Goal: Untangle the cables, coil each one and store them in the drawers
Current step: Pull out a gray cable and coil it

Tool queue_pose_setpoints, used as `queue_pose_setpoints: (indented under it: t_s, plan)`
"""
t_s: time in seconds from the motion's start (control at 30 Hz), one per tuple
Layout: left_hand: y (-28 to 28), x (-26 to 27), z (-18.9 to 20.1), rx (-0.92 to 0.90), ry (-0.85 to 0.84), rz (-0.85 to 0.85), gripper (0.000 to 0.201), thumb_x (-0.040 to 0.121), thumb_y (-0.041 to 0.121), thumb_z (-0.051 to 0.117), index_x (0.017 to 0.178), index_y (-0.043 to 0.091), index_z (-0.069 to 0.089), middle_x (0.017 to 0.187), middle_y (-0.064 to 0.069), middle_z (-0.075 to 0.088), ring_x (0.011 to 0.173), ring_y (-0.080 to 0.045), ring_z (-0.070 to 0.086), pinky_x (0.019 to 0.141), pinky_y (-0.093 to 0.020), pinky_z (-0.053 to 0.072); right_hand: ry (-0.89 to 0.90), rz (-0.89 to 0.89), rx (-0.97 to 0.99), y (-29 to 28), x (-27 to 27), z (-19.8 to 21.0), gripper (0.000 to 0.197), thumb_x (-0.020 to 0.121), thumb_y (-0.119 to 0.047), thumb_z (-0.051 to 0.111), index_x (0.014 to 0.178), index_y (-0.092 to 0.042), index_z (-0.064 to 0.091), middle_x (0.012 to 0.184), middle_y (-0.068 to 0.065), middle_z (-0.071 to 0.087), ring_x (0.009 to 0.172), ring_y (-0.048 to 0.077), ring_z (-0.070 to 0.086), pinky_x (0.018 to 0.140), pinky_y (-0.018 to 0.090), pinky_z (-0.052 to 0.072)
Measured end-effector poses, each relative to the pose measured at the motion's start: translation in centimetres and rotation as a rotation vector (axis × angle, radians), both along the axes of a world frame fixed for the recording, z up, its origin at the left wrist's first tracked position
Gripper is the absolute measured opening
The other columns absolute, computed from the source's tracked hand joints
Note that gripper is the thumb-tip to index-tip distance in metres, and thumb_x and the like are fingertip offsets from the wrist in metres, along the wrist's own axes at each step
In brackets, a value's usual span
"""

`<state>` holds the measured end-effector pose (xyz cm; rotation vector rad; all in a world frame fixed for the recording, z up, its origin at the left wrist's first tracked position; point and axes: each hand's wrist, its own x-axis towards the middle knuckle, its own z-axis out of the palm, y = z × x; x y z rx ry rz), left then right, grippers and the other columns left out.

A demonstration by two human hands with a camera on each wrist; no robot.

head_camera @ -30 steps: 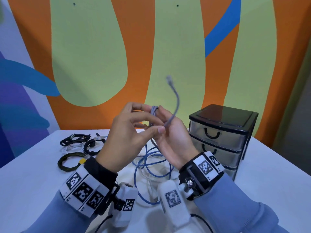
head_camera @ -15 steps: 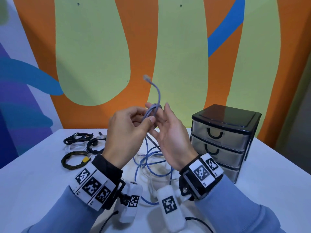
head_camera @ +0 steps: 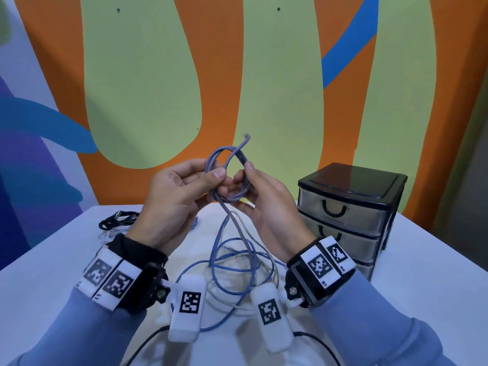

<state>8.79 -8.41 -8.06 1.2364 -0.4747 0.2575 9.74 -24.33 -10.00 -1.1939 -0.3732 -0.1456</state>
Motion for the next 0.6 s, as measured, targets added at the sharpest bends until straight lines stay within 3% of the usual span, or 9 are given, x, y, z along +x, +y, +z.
queue_pose_setpoints:
  t_s: [0.1, 0.23, 0.33, 0.4, 0.53, 0.6]
  plan:
    - [0.0, -0.2, 0.2, 0.045, 0.009, 0.071, 0.014, 0.086, 0.007, 0.078, 0.099, 0.003, 0.073, 0.083, -0.016, 0.077, 0.068, -0.022, 0.072, 0.074, -0.033, 0.062, -0.023, 0.031, 0.081, 0.1, -0.3, 0.1, 0.028, 0.11, -0.027, 0.051, 0.093, -0.007, 0.062, 0.083, 0.011, 0.063, 0.091, 0.03, 0.059, 0.1, 0.049, 0.052]
    - [-0.1, -0.3, 0.2, 0.111, 0.015, 0.195, 0.007, 0.089, -0.001, 0.077, 0.093, 0.002, 0.072, 0.085, -0.028, 0.076, 0.073, -0.031, 0.073, 0.07, -0.035, 0.064, -0.077, 0.046, 0.096, 0.3, -0.6, 0.4, 0.026, 0.109, -0.021, 0.051, 0.088, -0.009, 0.059, 0.07, 0.004, 0.051, 0.07, 0.016, 0.054, 0.081, 0.031, 0.052]
    - [0.0, 0.0, -0.2, 0.18, 0.015, 0.284, 0.009, 0.088, -0.006, 0.075, 0.093, -0.005, 0.068, 0.079, -0.03, 0.074, 0.069, -0.037, 0.072, 0.068, -0.041, 0.066, -0.135, 0.127, 0.083, 0.4, -0.9, 0.3, 0.026, 0.109, -0.017, 0.049, 0.086, -0.009, 0.057, 0.069, 0.005, 0.045, 0.066, 0.014, 0.051, 0.072, 0.022, 0.05]
    - [-0.1, 0.4, -0.6, 0.216, 0.012, 0.36, 0.01, 0.09, -0.005, 0.073, 0.097, -0.005, 0.067, 0.076, -0.029, 0.073, 0.065, -0.033, 0.073, 0.06, -0.039, 0.064, -0.16, 0.173, 0.042, 0.4, -1.0, 0.2, 0.024, 0.108, -0.016, 0.052, 0.086, -0.009, 0.057, 0.069, 0.005, 0.046, 0.067, 0.017, 0.047, 0.072, 0.023, 0.046]
    - [-0.7, 0.6, -1.4, 0.432, -0.084, 0.536, 0.007, 0.096, 0.014, 0.071, 0.101, 0.017, 0.075, 0.073, -0.013, 0.074, 0.059, -0.02, 0.076, 0.058, -0.039, 0.065, -0.172, 0.187, -0.016, 0.5, -1.2, 0.0, 0.026, 0.1, -0.021, 0.06, 0.077, -0.01, 0.055, 0.064, 0.005, 0.039, 0.063, 0.019, 0.038, 0.068, 0.023, 0.045]
    - [-0.8, 0.6, -1.6, 0.531, -0.16, 0.557, 0.014, 0.1, 0.02, 0.066, 0.096, 0.022, 0.08, 0.075, -0.005, 0.073, 0.061, -0.014, 0.075, 0.058, -0.036, 0.065, -0.164, 0.123, -0.036, 0.7, -1.1, -0.1, 0.032, 0.102, -0.02, 0.066, 0.073, -0.013, 0.055, 0.063, 0.002, 0.033, 0.06, 0.018, 0.032, 0.069, 0.028, 0.047]
